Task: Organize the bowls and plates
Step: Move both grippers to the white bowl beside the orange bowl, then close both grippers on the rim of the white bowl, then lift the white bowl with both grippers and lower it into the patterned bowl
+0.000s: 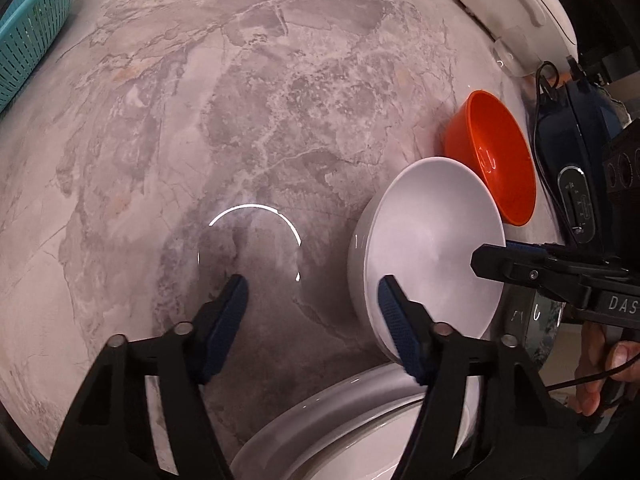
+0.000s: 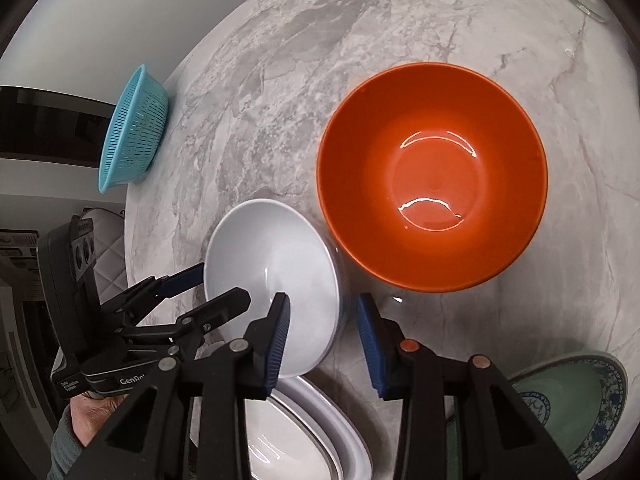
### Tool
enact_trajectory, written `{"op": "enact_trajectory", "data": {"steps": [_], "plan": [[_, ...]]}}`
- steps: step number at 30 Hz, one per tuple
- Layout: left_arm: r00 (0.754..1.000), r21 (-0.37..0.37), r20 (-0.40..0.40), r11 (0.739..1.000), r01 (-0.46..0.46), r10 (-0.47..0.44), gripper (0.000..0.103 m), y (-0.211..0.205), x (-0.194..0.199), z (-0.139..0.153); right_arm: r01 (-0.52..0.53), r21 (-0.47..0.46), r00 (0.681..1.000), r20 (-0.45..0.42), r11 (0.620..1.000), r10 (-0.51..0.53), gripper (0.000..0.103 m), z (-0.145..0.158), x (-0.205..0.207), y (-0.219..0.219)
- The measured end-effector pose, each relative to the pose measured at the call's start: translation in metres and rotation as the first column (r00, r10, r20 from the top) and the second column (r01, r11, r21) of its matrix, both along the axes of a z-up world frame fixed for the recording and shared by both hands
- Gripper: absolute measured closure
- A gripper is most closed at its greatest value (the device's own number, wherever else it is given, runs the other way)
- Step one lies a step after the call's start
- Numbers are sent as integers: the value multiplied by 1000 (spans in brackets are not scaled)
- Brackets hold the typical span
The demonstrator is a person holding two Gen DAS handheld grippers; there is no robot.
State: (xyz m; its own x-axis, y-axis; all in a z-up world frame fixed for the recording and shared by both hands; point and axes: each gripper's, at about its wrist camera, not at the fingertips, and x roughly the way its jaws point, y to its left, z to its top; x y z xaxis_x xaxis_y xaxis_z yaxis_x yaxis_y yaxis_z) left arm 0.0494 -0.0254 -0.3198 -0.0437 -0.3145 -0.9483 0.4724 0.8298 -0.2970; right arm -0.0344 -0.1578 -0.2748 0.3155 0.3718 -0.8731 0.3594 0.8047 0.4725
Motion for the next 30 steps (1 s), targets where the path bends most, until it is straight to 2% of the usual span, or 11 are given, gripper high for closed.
{"op": "enact_trajectory", "data": {"steps": [1,4,7,8,11,13,20,24,30], "plan": [[1000,-5,-9,1000,5,-5,55,-2,1,-3,3,-6,1000,-2,1000,-3,64,-2,1,0],[1000,6,5,1000,23,-23,65,-11,2,-6,4,-29,1000,-10,1000,-4,65,-7,4,0],[1000,6,-2,1000,20,-20,72,-15,1,-7,-4,-43,1000,-20,999,3,77,-12,5,1],[1000,1,-7,1000,21,-21,75,-16,1,-7,-8,-42,1000,-29,999,7,84,-14,5,1],[999,3,-17,1000,31,-31,84,-22,-3,-9,-19,-30,1000,-26,999,18,90,-15,5,2],[999,-1,-19,1000,31,-31,92,-24,-5,-8,-27,-38,999,-23,999,26,90,-14,6,4],[999,-1,-36,1000,-5,5,94,-28,0,0,-24,-13,1000,-18,1000,24,91,-13,6,3],[1000,-14,-26,1000,-15,15,94,-28,3,21,-27,-1,1000,-1,1000,27,91,-4,6,4],[1000,-57,-2,998,6,-6,93,-45,-12,58,-22,14,999,43,1000,21,91,28,-7,-7]]}}
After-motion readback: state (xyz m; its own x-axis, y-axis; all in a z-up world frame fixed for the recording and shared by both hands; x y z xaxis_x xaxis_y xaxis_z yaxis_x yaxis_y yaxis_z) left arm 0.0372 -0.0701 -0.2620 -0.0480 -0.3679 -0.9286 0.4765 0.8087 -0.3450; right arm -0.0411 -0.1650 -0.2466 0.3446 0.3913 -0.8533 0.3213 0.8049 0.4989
